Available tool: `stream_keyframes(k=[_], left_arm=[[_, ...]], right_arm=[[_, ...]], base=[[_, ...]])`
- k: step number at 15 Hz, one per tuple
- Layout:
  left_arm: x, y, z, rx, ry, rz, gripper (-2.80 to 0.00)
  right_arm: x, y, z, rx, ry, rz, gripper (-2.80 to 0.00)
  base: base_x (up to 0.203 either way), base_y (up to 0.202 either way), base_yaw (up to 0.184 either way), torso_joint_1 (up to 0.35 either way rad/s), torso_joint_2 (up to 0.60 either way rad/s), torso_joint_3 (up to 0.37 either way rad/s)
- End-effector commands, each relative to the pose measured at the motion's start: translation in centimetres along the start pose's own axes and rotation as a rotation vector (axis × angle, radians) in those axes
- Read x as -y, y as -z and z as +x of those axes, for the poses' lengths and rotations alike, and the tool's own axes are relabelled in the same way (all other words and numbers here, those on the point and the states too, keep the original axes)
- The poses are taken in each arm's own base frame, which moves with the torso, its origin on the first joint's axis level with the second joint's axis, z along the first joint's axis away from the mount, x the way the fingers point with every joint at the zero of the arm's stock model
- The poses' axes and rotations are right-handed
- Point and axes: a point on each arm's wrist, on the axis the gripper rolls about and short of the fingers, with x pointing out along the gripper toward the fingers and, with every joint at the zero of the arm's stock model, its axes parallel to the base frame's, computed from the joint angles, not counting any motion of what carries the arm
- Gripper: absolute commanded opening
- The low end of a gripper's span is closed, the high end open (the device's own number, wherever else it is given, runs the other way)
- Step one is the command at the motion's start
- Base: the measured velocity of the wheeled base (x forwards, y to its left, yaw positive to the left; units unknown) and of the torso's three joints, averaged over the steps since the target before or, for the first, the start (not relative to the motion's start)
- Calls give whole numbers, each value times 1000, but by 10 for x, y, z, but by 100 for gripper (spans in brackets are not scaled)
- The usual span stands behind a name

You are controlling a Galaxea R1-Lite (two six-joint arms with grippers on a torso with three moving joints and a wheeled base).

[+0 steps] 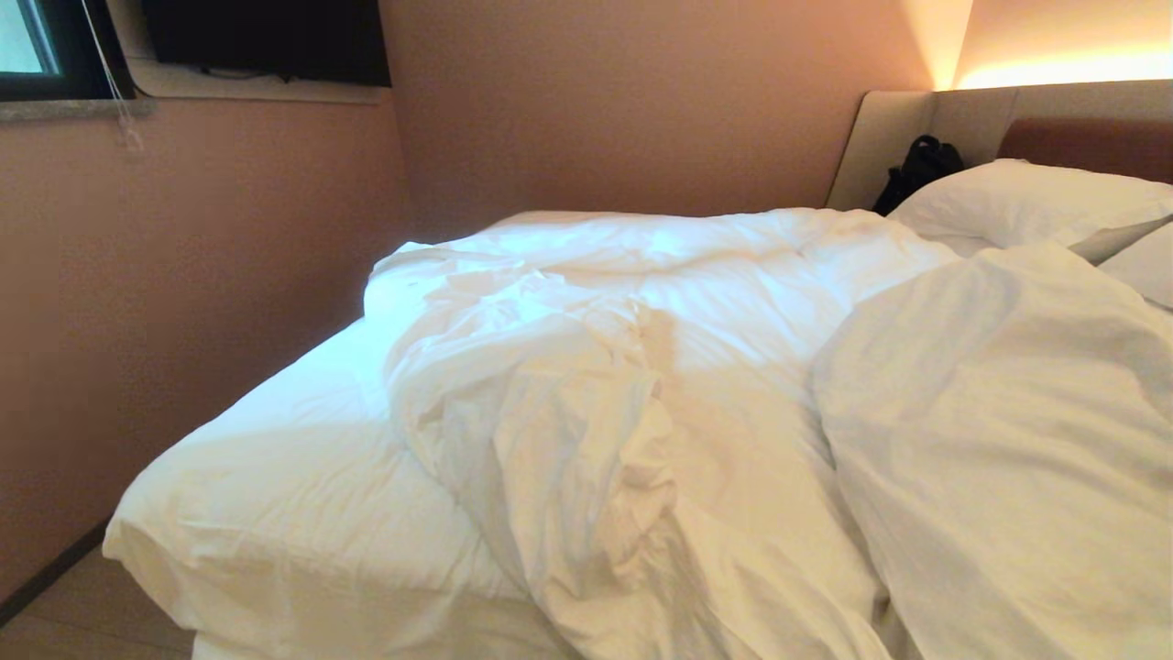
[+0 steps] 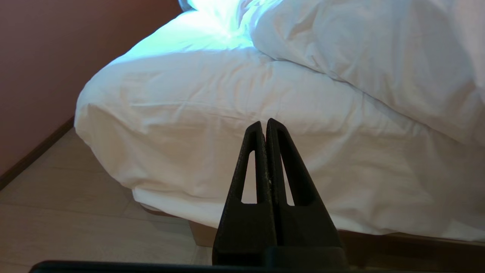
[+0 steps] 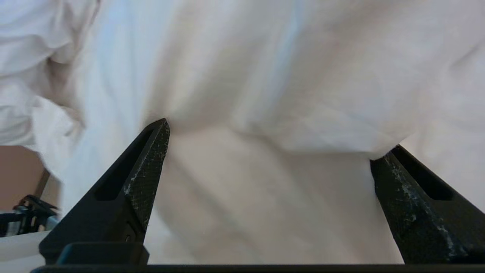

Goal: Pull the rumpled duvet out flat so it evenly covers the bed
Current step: Flatten the corners of the folded blanket

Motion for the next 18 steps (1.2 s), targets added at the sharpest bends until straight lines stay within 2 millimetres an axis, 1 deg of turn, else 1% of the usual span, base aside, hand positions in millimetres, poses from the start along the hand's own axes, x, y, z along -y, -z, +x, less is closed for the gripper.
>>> stream_keyframes(k=[1,2,4,8,10,11,18], left_arm=[[0,0,0,1,0,0,-280],[0,0,0,1,0,0,-280],[0,0,0,1,0,0,-280],[0,0,0,1,0,0,-280],[0,0,0,1,0,0,-280],[0,0,0,1,0,0,-280],[0,0,0,-1,0,0,-280]], right_arm=[[-7,-1,-3,4,-6,-3,0],[-7,-1,-3,4,-6,-3,0],[-10,-2,7,-18,-36,1,0],[-18,-6,21,-46,-75,-13,0],[-22,-6,24,-55,-87,-10,0],[-22,-5,25,-57,-89,-8,-280],[-23,-5,24,-56,-86,-11,-280]], base=[[0,0,0,0,0,0],[0,0,0,0,0,0],[0,0,0,0,0,0],[0,0,0,0,0,0],[0,0,0,0,0,0],[0,0,0,0,0,0],[0,0,0,0,0,0]])
